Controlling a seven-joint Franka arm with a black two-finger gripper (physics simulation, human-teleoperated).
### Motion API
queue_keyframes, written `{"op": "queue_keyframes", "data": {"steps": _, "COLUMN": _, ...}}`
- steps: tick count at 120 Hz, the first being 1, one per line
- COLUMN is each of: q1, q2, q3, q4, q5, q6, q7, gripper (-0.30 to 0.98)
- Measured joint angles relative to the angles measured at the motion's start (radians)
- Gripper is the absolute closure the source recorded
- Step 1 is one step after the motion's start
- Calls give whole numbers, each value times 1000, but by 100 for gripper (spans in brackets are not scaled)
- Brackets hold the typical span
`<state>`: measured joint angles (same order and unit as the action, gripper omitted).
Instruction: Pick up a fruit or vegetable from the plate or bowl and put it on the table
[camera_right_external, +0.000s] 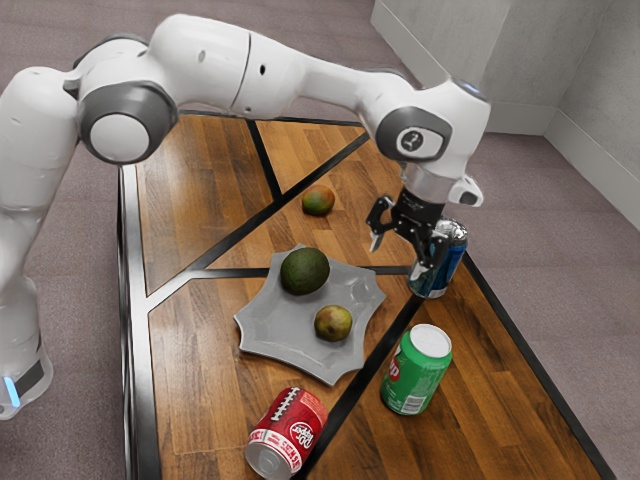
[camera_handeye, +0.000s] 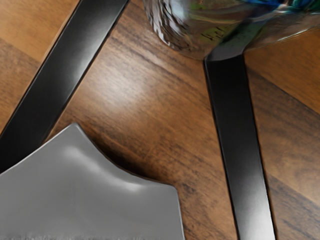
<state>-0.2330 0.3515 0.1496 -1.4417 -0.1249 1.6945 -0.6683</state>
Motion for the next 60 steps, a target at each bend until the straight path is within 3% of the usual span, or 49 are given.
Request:
{"op": "queue_keyframes", "data": {"steps": 21, "q1": -38, "q2": -19, "q3": 2, "q4": -106, "q5": 2, "q6": 80, "q7": -85, "gripper": 0}}
{"op": "queue_keyframes", "data": {"steps": 60, "q1": -119, "q2": -20, "q3": 1, "q4": -112, "q5": -1, "q6": 170, "q7": -214, "gripper": 1}}
